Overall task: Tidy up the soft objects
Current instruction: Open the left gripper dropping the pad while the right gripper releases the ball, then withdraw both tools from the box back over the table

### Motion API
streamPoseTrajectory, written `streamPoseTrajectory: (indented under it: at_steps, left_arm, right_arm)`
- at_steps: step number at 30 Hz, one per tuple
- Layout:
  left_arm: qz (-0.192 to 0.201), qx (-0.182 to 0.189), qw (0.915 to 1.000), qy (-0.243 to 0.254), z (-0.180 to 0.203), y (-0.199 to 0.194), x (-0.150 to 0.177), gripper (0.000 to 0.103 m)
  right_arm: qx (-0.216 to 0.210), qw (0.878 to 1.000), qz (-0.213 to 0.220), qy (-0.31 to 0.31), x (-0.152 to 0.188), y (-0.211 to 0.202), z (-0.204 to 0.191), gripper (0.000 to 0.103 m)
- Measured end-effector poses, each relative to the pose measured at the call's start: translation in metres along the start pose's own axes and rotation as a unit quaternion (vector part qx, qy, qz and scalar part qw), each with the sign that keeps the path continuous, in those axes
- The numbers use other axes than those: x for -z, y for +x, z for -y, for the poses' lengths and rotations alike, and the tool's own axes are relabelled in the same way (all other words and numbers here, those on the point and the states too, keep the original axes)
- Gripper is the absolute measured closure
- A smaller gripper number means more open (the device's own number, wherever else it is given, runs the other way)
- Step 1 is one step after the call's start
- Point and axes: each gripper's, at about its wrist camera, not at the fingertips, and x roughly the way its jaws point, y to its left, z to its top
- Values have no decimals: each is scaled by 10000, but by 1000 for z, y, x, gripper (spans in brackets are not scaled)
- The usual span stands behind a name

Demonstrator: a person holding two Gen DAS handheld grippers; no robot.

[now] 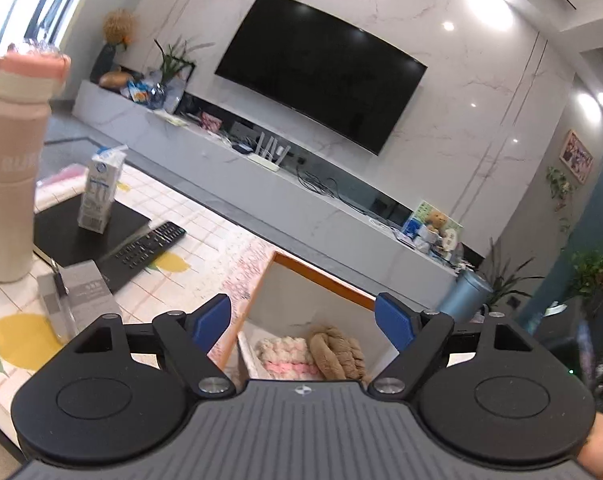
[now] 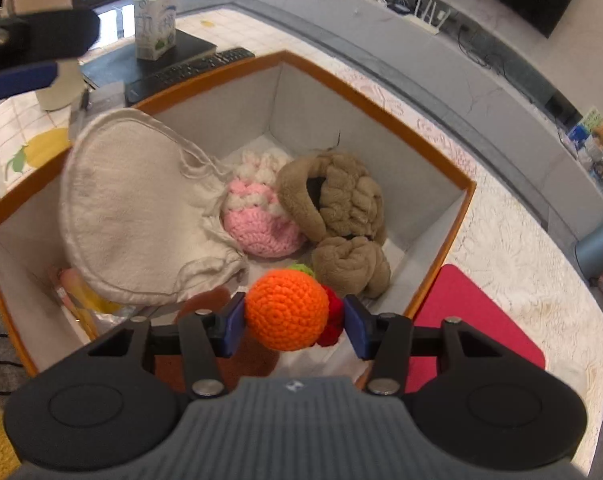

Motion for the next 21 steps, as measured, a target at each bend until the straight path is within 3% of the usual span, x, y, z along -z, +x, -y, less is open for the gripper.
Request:
streamPoseTrajectory:
  at_steps: [7,11,16,21]
  left_arm:
    - [-121,15,9999,91,1,4,1,7]
    - [-132,1,9998,158,3,4,2,8]
    - [87,-142,9999,-9,0,-1,-1,7]
    - [-43,-44,9998,-197,-6,2,-3,7]
  right_arm:
    - [163,9996,-115,-203,-4,11,-6,50]
    - [231,9990,-21,-373,-4,9,-13,20]
    - [79,9993,172,-328,-2,-4,-17,10]
    - [99,9986,404,-327,-1,-21,-19,9]
